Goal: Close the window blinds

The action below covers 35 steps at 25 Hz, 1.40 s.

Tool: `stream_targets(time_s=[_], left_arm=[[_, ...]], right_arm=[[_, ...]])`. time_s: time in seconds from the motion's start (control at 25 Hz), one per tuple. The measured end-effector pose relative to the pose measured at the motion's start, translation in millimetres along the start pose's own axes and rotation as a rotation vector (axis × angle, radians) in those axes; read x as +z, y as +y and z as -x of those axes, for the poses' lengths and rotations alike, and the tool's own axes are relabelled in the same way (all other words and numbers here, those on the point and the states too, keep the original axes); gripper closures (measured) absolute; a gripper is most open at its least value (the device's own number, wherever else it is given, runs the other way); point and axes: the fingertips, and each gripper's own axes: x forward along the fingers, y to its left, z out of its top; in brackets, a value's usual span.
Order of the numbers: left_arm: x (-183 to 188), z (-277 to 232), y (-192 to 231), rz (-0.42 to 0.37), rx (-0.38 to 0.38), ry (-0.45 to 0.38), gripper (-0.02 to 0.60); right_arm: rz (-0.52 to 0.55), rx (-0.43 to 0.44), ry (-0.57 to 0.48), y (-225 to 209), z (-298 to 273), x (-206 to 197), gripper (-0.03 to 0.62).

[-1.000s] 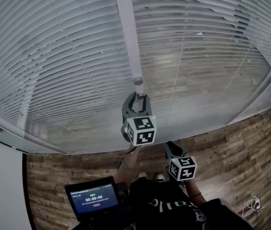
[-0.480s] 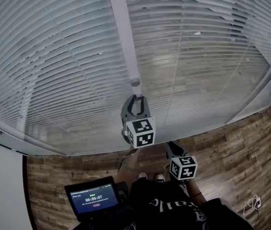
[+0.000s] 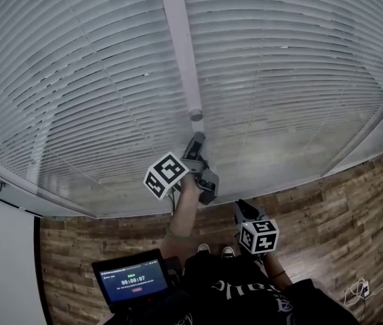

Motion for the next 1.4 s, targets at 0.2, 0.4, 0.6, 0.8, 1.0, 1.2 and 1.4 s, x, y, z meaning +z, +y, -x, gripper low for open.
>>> stream_targets(time_s=[0.2, 0.4, 0.6, 0.8, 1.0, 1.2, 1.4], left_arm=[[-2, 1, 3, 0.357, -0.148, 0.029, 0.459], [-9, -1, -2, -0.049, -0.088, 0.065, 0.456], [-3, 7, -6, -0.921, 0.207, 0.035, 0.440], [-16, -4, -20, -1.610, 0.353, 0.040, 0.440], [-12, -5, -12, -1.719, 0.399, -0.003, 0.448], [-7, -3, -13, -1.500, 0.330, -0.025, 0.453], [1, 4, -15, -0.985, 0.233, -0.018, 0.459]], right_arm=[[-0.005, 0.000, -0.001, 0, 0, -2, 0.534], [-0.003, 0.005, 0.000, 2, 2, -3, 0.534], [-0.007, 0.000, 0.006, 2, 2, -5, 0.533], [-0.023, -0.018, 0.003, -4, 7, -5, 0.533], [-0.028, -0.027, -0.001, -4, 7, -4, 0.533], [-0.036, -0.029, 0.000, -5, 8, -4, 0.533], [-0.039, -0.020, 0.003, -2, 7, -6, 0.534]])
